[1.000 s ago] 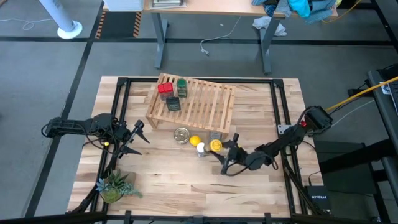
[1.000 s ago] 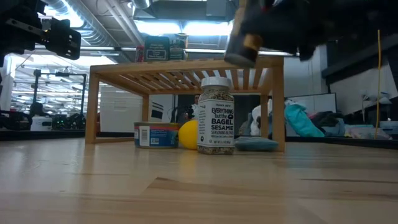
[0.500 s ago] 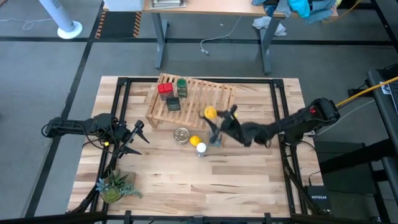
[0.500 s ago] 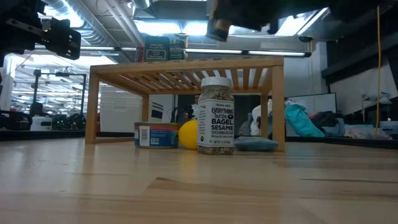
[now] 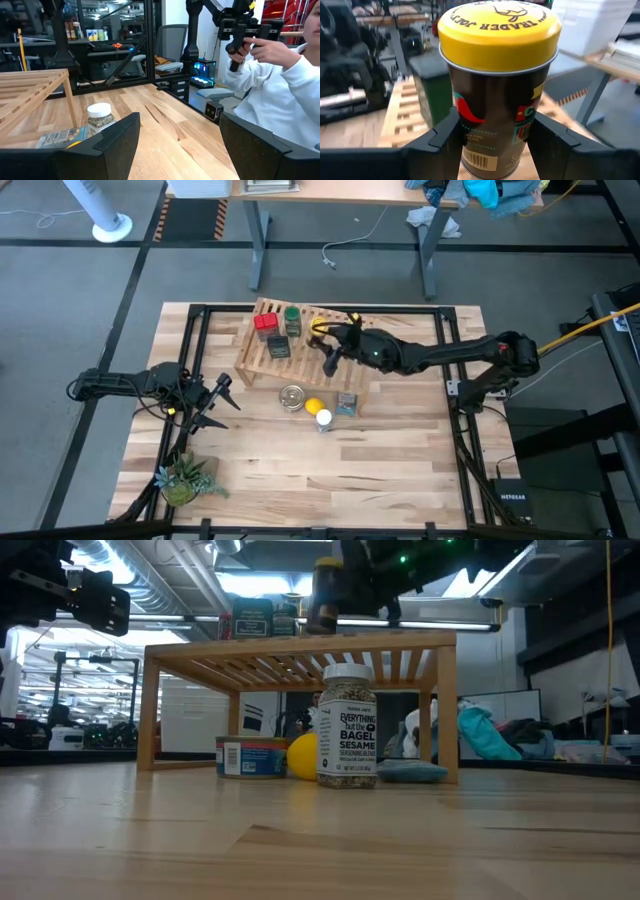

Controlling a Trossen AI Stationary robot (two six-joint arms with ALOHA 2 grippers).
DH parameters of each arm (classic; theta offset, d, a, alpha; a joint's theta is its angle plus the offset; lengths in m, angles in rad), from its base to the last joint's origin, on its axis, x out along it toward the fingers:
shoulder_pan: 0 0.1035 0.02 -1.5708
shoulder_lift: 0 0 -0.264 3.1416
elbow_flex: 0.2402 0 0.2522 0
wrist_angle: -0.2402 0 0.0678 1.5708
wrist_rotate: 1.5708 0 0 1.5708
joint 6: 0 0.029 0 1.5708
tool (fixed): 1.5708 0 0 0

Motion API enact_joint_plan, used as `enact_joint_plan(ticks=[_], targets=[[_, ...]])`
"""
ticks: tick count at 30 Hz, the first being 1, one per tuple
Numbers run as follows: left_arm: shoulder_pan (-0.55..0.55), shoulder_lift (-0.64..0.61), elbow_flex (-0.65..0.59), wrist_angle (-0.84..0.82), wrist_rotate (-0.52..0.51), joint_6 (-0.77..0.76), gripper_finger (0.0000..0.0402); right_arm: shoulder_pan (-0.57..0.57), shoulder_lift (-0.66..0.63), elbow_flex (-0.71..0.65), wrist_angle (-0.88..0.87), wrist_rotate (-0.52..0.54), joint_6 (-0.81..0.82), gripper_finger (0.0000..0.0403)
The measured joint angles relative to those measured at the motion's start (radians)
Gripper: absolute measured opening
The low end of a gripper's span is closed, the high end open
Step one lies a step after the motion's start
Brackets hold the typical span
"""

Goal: Shelf spices
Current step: Put the yellow seasoning bottle on the shelf

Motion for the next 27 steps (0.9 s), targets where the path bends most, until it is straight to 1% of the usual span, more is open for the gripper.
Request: enact_joint_plan(ticks=[3, 11, 23, 27], targets=[[0.000, 0.000, 0.000, 0.000, 0.000, 0.000, 0.0266, -0.003, 0.019, 0.000, -0.025, -0.008, 0.016, 0.0188], [0.000, 0.000, 0.000, 0.000, 0.000, 0.000, 0.0266, -0.003, 0.067, 0.000, -0.022, -0.023, 0.016, 0.0189], [0.000, 0.000, 0.000, 0.000, 0.000, 0.000, 0.0266, -0.008, 0.067, 0.000, -0.023, -0.023, 0.012, 0.0190], [0.000, 0.000, 0.000, 0.000, 0.000, 0.000, 0.0266, -0.007, 0.067, 0.000, -0.027, -0.023, -0.032, 0.0190]])
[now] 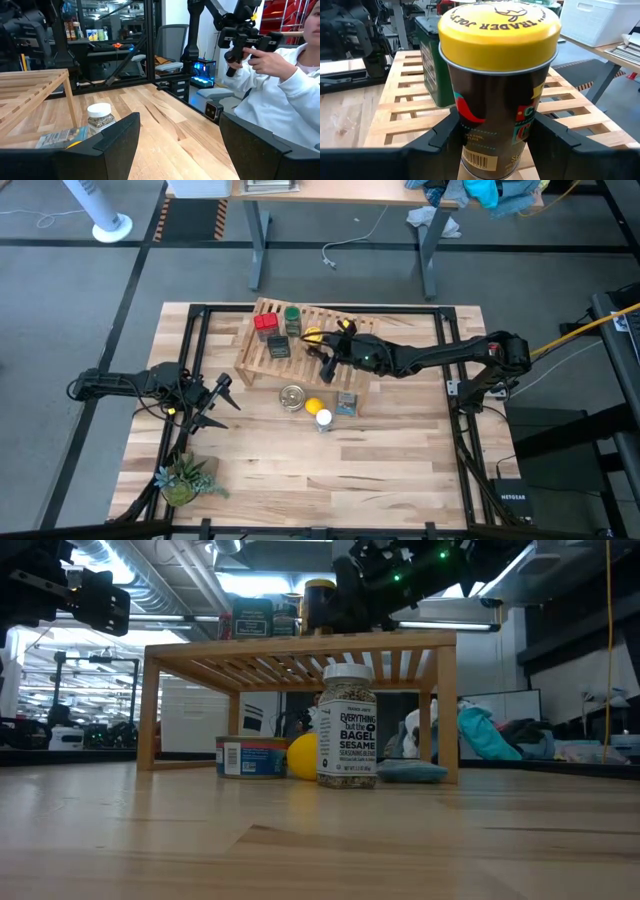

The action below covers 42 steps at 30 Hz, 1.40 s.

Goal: Shelf spices
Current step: Put the yellow seasoning bottle on the shelf

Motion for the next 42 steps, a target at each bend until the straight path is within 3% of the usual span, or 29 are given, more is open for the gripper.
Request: enact_joint_plan(ticks=[9, 18, 22, 33, 42], targets=[[0.000, 0.000, 0.000, 0.000, 0.000, 0.000, 0.0266, 0.000, 0.000, 0.000, -0.011, -0.036, -0.002, 0.0197], [0.000, 0.000, 0.000, 0.000, 0.000, 0.000, 0.0266, 0.000, -0.002, 0.000, -0.015, -0.037, -0.007, 0.0293], [0.000, 0.000, 0.000, 0.000, 0.000, 0.000, 0.0266, 0.000, -0.002, 0.000, -0.016, -0.037, -0.007, 0.0315], [0.000, 0.000, 0.000, 0.000, 0.000, 0.000, 0.0266, 0.001, -0.002, 0.000, -0.015, -0.029, 0.046, 0.0321], [0.000, 0.000, 0.000, 0.000, 0.000, 0.000, 0.0266, 0.001, -0.002, 0.000, -0.015, -0.101, 0.116, 0.0321]])
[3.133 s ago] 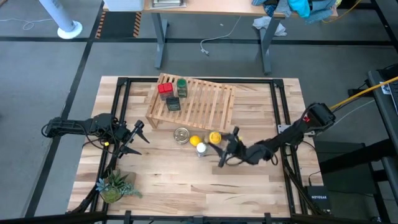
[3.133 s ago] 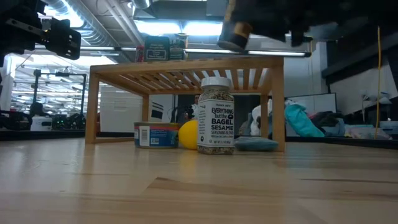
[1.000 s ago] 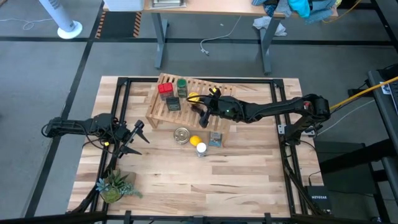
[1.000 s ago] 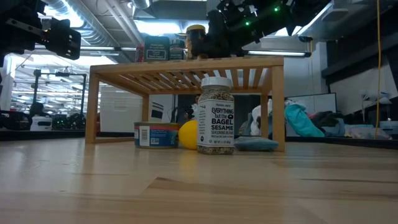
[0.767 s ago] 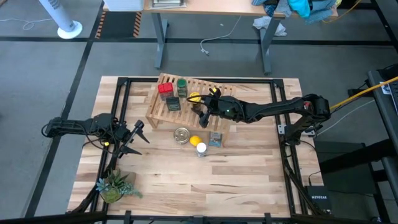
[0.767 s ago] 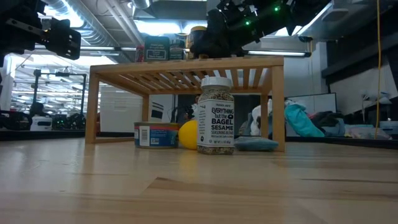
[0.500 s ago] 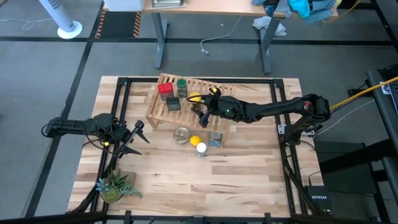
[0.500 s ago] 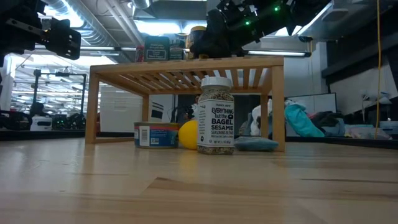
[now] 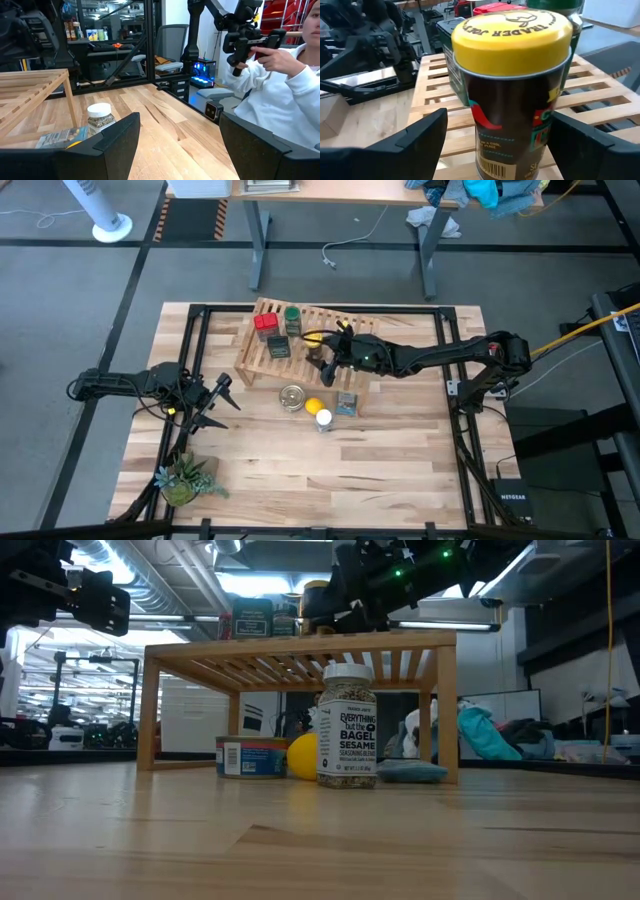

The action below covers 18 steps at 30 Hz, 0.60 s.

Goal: Shelf spices
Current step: Put the yellow seasoning bottle on the shelf

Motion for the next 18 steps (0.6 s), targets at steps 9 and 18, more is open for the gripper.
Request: enact_joint_plan(ticks=[9, 18], targets=[[0.000, 0.000, 0.000, 0.000, 0.000, 0.000, 0.0266, 0.049, 0.000, 0.000, 0.017, 0.003, 0.032, 0.0321], [0.000, 0.000, 0.000, 0.000, 0.000, 0.000, 0.0266, 0.111, 0.000, 0.000, 0.058, 0.101, 0.050, 0.0321]])
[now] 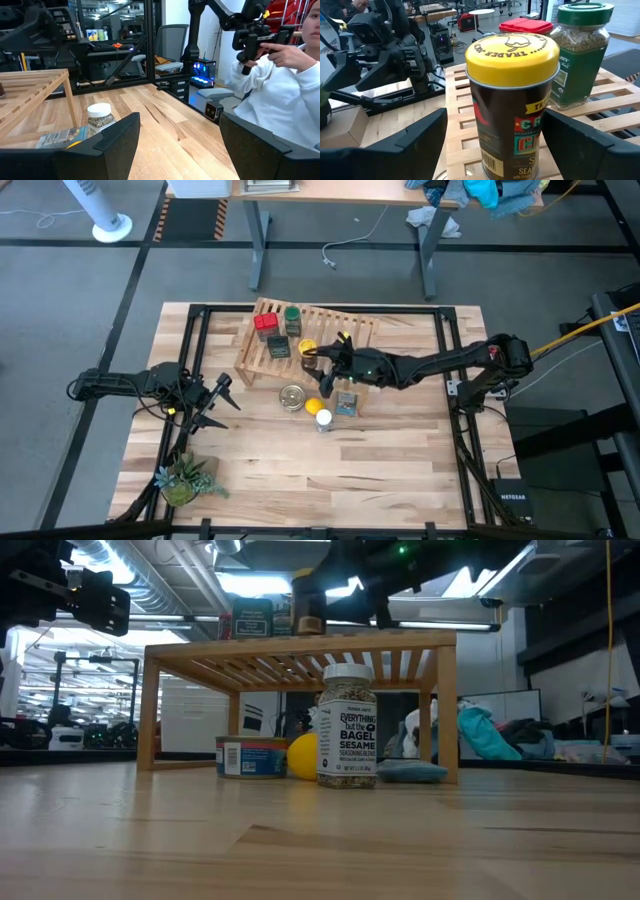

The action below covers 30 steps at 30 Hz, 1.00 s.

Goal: Shelf spices
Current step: Put the yellow seasoning bottle on the shelf

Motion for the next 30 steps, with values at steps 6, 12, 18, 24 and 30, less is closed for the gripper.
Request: enact_joint_plan(ticks=[6, 12, 18, 24, 30], targets=[[0.000, 0.000, 0.000, 0.000, 0.000, 0.000, 0.0266, 0.017, 0.000, 0.000, 0.003, 0.009, 0.026, 0.0321], [0.000, 0.000, 0.000, 0.000, 0.000, 0.000, 0.0266, 0.029, 0.000, 0.000, 0.003, 0.010, 0.042, 0.0321], [0.000, 0.000, 0.000, 0.000, 0.000, 0.000, 0.0266, 0.048, 0.000, 0.000, 0.003, 0.011, 0.068, 0.0321], [0.000, 0.000, 0.000, 0.000, 0.000, 0.000, 0.0266, 0.060, 0.000, 0.000, 0.003, 0.053, 0.044, 0.0321], [0.000, 0.000, 0.000, 0.000, 0.000, 0.000, 0.0266, 0.033, 0.000, 0.000, 0.003, 0.073, -0.045, 0.0321]])
